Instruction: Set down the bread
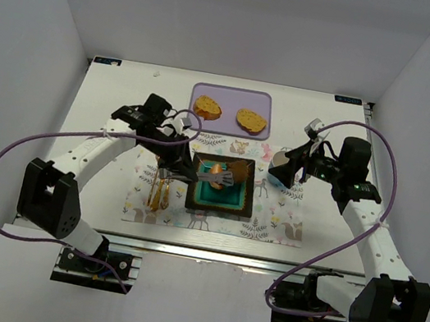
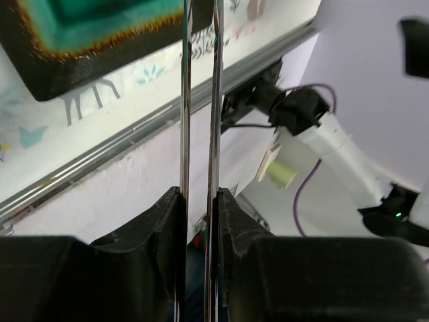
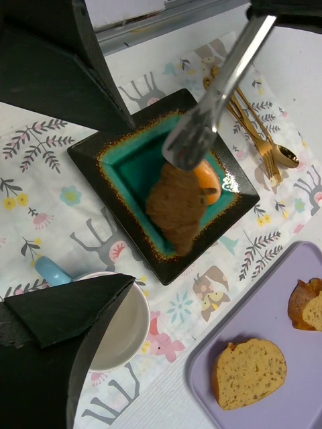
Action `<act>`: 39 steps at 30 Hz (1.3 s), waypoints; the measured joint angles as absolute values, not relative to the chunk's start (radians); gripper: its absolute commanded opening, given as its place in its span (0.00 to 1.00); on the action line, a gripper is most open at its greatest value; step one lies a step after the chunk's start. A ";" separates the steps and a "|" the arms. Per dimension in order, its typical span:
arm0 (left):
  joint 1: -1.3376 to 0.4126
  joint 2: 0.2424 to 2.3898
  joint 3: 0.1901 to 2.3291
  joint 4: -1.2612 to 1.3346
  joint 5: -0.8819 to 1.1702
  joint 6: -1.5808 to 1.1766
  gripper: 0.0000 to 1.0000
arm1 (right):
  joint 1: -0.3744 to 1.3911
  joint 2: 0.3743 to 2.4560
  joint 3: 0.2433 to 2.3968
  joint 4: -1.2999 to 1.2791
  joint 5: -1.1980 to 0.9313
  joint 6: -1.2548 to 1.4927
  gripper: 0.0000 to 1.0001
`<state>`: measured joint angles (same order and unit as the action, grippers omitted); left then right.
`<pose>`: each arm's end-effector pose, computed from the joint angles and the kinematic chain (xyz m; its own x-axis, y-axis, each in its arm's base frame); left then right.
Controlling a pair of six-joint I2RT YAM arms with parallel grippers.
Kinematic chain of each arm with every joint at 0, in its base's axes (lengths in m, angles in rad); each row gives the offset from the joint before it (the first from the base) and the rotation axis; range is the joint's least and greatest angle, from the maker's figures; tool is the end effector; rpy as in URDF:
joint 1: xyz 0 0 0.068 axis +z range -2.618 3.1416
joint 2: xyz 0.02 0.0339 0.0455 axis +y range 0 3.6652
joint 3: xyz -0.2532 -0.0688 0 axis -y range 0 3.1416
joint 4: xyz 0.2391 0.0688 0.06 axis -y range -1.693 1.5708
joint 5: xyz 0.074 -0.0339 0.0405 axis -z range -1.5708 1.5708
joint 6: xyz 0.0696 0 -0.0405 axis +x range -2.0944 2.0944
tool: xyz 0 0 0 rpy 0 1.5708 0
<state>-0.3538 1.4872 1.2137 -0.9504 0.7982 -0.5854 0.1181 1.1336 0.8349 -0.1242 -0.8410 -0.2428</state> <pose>0.2519 -0.1462 0.2437 -0.9951 -0.0436 0.0887 -0.0955 0.6555 -0.7492 0.2608 0.0832 0.2805 -0.2144 -0.1869 -0.9587 -0.8294 0.5533 0.0777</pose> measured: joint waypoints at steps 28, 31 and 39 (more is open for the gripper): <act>-0.391 1.457 1.247 -1.026 0.759 -0.541 0.29 | 0.118 1.141 0.842 -0.131 -0.841 -0.243 0.89; -0.369 1.405 1.268 -1.040 0.763 -0.542 0.26 | 0.118 1.141 0.842 -0.131 -0.841 -0.243 0.89; -0.155 1.274 1.323 -1.076 0.711 -0.516 0.11 | 0.118 1.141 0.842 -0.131 -0.842 -0.251 0.89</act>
<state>-0.1547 1.2739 1.3231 -1.0760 0.7109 -0.5163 0.1177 1.1408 0.8417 -0.1314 -0.8421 -0.2508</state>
